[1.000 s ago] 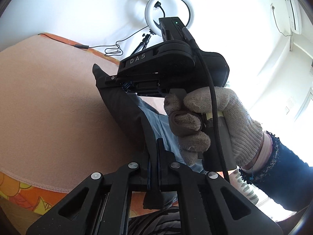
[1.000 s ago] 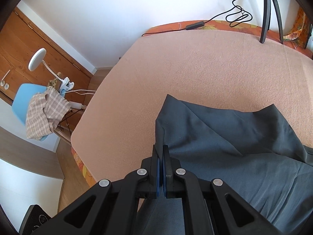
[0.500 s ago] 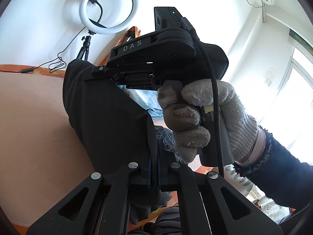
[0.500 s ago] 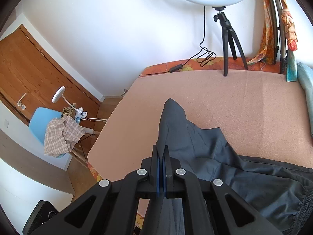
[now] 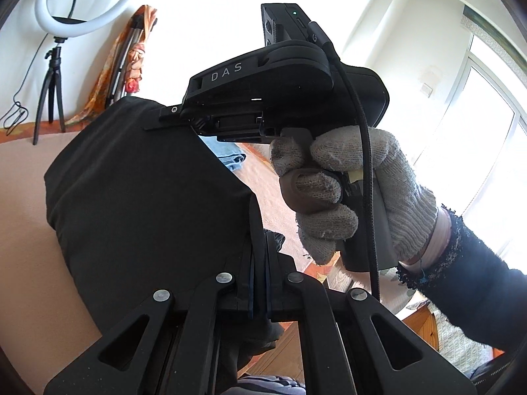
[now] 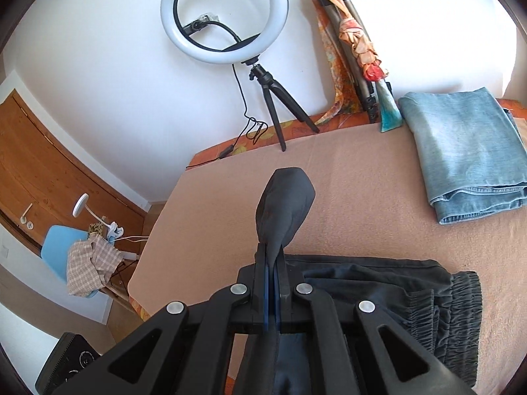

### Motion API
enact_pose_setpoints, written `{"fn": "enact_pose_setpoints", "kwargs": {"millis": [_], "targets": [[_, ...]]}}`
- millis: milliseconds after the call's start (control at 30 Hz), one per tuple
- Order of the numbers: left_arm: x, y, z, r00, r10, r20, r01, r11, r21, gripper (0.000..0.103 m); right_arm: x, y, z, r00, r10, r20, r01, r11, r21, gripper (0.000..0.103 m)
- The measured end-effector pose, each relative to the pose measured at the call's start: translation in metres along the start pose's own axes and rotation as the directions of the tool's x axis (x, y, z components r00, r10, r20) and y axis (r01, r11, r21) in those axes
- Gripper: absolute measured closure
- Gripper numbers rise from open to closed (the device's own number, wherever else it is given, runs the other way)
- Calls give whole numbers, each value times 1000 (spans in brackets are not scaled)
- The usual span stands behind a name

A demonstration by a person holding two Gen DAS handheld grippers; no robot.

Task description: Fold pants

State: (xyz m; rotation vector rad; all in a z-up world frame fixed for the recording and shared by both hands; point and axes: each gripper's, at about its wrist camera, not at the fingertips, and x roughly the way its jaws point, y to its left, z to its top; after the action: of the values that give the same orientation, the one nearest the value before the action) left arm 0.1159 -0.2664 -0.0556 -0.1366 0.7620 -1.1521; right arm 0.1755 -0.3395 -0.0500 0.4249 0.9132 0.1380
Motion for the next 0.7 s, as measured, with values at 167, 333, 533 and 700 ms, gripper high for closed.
{"fn": "enact_pose_setpoints", "kwargs": {"millis": [167, 333, 533, 700], "targets": [[48, 2, 27, 998, -19, -58, 21, 999, 31, 100, -16, -43, -4, 999, -43, 13, 43, 998, 46, 103], [86, -4, 29, 992, -36, -122, 43, 998, 55, 100, -23, -83, -11, 997, -82, 3, 82, 994, 70, 103], [124, -5, 33, 978, -43, -203, 56, 997, 61, 94, -19, -138, -20, 992, -123, -19, 124, 984, 130, 103], [115, 0, 32, 976, -6, -216, 32, 993, 117, 90, -9, -173, -25, 991, -123, -46, 129, 978, 164, 103]]}}
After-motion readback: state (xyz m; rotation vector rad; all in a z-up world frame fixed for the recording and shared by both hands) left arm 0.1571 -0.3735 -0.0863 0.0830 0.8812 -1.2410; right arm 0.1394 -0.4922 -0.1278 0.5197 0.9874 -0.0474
